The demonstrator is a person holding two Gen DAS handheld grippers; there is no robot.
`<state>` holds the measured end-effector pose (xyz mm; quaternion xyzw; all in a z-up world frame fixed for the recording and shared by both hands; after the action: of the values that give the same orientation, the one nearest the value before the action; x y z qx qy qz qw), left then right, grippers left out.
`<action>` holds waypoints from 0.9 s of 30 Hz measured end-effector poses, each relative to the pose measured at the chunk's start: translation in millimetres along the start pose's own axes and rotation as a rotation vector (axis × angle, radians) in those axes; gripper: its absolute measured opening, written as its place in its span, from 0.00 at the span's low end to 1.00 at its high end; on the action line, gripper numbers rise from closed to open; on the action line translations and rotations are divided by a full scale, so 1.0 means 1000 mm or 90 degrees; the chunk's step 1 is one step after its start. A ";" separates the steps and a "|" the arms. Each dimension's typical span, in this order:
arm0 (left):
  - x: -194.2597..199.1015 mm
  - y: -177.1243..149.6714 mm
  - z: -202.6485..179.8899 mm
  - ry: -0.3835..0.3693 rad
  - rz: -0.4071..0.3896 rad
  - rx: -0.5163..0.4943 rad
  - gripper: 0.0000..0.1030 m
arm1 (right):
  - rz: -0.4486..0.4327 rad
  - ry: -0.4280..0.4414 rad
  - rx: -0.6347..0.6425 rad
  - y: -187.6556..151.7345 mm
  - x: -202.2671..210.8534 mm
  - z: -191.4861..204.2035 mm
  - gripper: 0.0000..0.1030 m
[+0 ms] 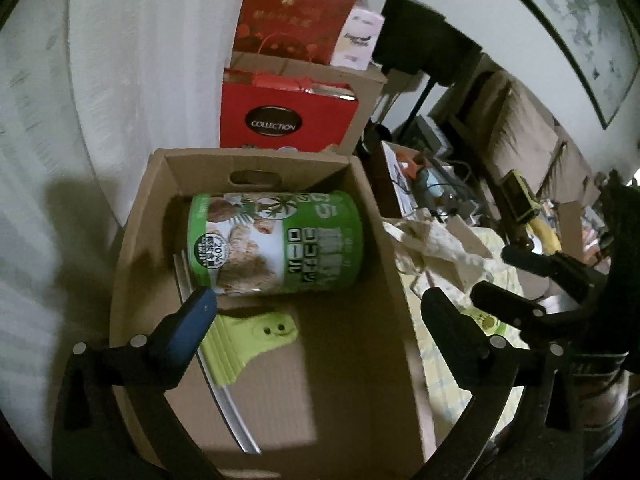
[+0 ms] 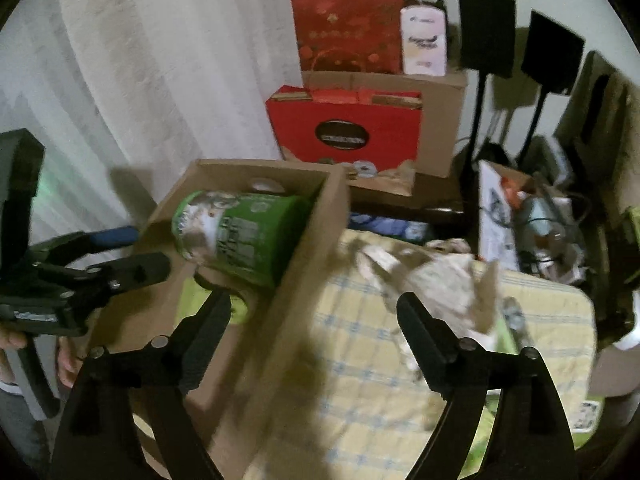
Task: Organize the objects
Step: 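Lower the green canister into the cardboard box and open both tools, then move both tools from the box toward the yellow shuttlecocks on the table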
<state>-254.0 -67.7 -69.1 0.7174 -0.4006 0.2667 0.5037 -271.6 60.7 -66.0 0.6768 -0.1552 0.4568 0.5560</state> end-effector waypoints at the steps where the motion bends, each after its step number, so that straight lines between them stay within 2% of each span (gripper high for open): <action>1: 0.003 -0.003 -0.003 0.003 -0.004 -0.007 1.00 | 0.000 -0.008 0.004 -0.004 0.005 -0.002 0.87; 4: 0.010 -0.014 -0.015 0.022 -0.015 -0.035 1.00 | -0.001 -0.023 0.006 -0.016 0.019 -0.008 1.00; 10: 0.019 -0.039 -0.037 0.015 -0.008 -0.062 1.00 | -0.004 -0.034 -0.009 -0.046 0.045 -0.024 1.00; 22: 0.026 -0.087 -0.092 -0.029 0.009 -0.106 1.00 | -0.011 -0.089 -0.035 -0.106 0.083 -0.065 1.00; 27: 0.023 -0.104 -0.113 -0.051 0.018 -0.115 1.00 | -0.017 -0.092 -0.062 -0.130 0.096 -0.082 1.00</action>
<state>-151.2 49.3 -64.2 0.6734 -0.4532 0.2079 0.5458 -163.3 205.9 -72.2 0.6825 -0.2078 0.3910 0.5815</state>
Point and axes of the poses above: each gripper's, at about its wrist camera, not at the fingertips, and x roughly against the way its jaws point, z to its left, y to its top, the point moved 8 cm from there along -x, roughly the way its jaws point, and after that the axes turned 8 degrees about x, right-handed, at the moved point
